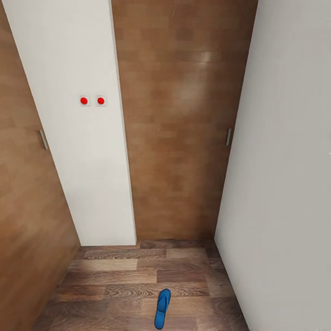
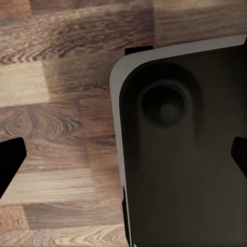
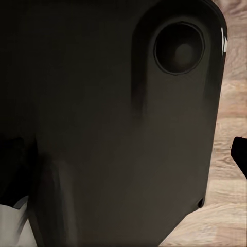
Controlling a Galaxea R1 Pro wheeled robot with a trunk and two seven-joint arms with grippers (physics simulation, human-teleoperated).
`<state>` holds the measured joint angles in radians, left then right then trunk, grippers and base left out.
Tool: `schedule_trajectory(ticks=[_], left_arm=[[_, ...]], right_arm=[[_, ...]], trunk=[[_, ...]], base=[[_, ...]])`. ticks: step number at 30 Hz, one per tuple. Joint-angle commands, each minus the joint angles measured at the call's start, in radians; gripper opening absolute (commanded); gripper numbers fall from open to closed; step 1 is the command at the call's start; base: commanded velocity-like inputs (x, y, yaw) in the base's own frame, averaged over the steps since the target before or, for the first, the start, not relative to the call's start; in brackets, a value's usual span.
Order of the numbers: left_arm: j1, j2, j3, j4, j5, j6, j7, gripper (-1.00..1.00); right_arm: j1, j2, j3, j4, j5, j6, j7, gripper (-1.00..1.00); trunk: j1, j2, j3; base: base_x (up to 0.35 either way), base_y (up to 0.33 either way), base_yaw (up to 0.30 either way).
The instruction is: In the bedroom, move the book from the bed onto either nightstand, and place the two sandals side by side next to the bed.
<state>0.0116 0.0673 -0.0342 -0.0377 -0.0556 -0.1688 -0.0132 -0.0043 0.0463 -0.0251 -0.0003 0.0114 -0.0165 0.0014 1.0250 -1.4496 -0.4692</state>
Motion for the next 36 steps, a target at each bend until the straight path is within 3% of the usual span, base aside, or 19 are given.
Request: schedule_trajectory(ticks=[1, 22, 36], left_arm=[[0.001, 0.001, -0.003, -0.002, -0.006, -0.001, -0.001, 1.00], [0.001, 0.000, -0.003, -0.005, -0.004, -0.001, 0.000, 1.00], [0.001, 0.000, -0.001, -0.005, -0.004, -0.001, 0.000, 1.00]], right_arm=[[0.000, 0.000, -0.003, 0.000, 0.001, -0.002, 0.000, 1.00], [-0.001, 0.001, -0.002, 0.000, 0.001, -0.002, 0.000, 1.00], [-0.001, 0.001, -0.002, 0.000, 0.001, -0.002, 0.000, 1.00]], trunk=[[0.000, 0.000, -0.001], [0.000, 0.000, -0.001], [0.000, 0.000, -0.001]], base=[[0.000, 0.143, -0.178], [0.000, 0.121, -0.177], [0.000, 0.028, -0.176]])
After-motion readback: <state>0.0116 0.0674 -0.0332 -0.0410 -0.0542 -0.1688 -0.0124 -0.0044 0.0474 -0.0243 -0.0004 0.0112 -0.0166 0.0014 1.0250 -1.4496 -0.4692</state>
